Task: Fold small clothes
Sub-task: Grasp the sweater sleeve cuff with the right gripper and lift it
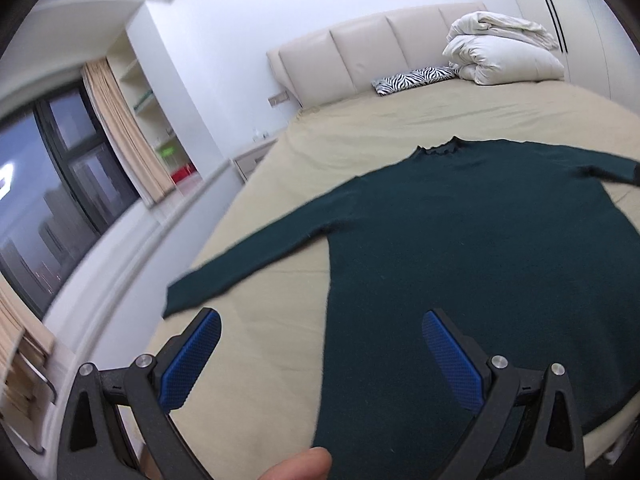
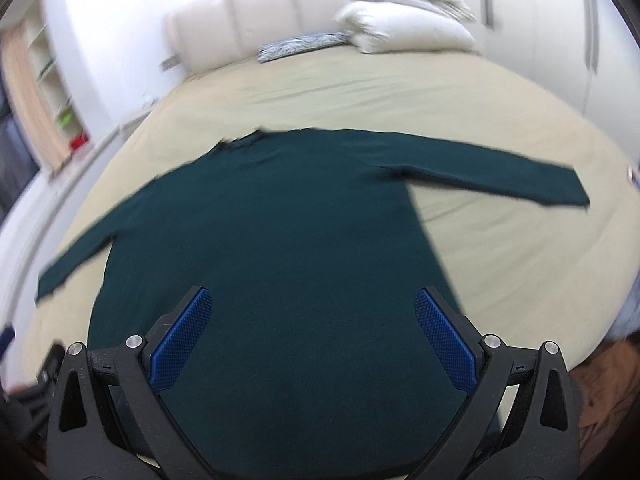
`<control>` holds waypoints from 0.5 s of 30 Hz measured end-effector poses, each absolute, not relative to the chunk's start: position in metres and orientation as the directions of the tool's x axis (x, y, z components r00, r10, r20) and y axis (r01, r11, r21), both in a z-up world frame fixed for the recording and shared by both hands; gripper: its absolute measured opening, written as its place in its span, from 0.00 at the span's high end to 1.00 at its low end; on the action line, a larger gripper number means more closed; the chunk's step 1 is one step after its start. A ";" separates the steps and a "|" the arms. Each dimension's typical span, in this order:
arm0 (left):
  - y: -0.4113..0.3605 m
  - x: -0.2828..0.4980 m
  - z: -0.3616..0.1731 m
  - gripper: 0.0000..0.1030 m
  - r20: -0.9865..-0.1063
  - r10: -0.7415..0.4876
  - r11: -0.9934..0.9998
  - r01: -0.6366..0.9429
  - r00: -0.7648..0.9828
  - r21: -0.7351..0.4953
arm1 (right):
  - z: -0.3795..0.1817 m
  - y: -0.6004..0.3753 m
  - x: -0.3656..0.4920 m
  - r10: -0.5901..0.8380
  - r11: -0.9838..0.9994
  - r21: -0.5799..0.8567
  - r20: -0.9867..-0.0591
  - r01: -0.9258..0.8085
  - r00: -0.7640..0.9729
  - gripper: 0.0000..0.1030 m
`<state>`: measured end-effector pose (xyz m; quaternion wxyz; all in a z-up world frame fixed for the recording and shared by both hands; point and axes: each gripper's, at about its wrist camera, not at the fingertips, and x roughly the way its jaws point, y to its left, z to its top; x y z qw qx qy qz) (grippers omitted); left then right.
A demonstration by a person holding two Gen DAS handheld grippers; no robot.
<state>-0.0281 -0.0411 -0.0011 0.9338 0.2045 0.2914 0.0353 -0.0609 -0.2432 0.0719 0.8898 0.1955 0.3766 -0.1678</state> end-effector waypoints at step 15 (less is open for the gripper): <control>-0.081 0.021 0.068 0.00 -0.150 0.264 0.820 -0.140 0.953 0.555 | -0.031 -0.566 -0.124 -0.205 0.204 0.641 -0.711 0.740 0.672 0.00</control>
